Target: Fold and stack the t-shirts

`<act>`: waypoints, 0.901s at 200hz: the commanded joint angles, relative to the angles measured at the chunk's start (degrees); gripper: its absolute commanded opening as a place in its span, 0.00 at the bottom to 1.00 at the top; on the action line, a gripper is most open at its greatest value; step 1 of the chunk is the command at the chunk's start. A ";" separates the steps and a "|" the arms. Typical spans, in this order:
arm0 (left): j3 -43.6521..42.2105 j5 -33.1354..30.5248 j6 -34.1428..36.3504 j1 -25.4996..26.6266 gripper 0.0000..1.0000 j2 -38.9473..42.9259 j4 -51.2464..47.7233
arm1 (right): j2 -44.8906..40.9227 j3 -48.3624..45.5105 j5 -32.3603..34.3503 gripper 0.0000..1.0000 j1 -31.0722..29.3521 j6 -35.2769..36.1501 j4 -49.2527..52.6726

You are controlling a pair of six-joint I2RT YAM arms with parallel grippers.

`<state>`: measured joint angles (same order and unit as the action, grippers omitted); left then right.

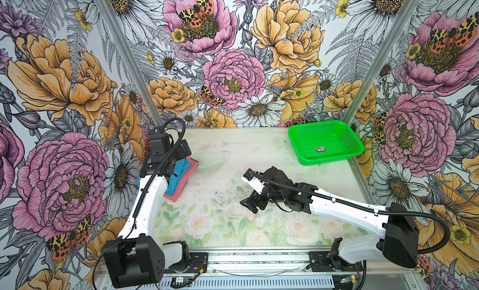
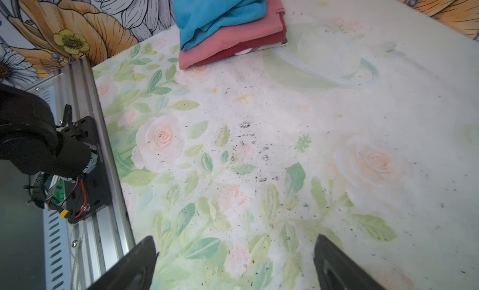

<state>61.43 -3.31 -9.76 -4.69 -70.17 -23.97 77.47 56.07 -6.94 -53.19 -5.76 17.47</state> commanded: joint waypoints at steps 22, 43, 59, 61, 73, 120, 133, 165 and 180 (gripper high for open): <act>-11.25 -0.49 9.24 3.15 0.99 4.39 12.22 | -8.13 -5.27 23.39 0.99 7.34 4.50 -1.13; -21.64 -4.78 11.73 7.35 0.99 7.82 24.08 | -9.39 -6.67 34.16 0.99 11.61 7.02 -2.03; -29.11 -10.36 11.91 9.34 0.99 9.57 33.45 | -10.44 -7.38 35.99 0.99 16.05 6.77 -2.90; -29.97 -11.05 11.55 9.41 0.99 9.67 34.40 | -10.62 -7.60 35.95 1.00 16.61 6.69 -3.06; -33.47 -13.73 9.27 9.57 0.99 9.74 37.63 | -11.24 -9.40 37.45 0.99 19.85 6.51 -5.61; -44.47 -18.85 9.32 10.60 0.99 7.39 52.25 | -14.00 -22.78 34.65 1.00 29.28 10.45 -25.17; -43.46 -18.34 9.24 10.31 0.99 5.78 51.39 | -14.42 -26.96 30.82 1.00 32.73 9.22 -32.40; -42.66 -15.64 10.83 9.69 0.99 2.87 54.26 | -13.03 -33.66 27.95 1.00 36.59 8.97 -47.49; -41.99 -12.88 12.36 7.99 0.99 0.53 56.50 | -10.64 -35.66 26.82 1.00 38.73 7.74 -54.00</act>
<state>17.69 -19.00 0.25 5.30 -67.11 26.00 64.66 22.57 22.98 -16.69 2.66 -18.57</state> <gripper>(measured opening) 0.989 0.995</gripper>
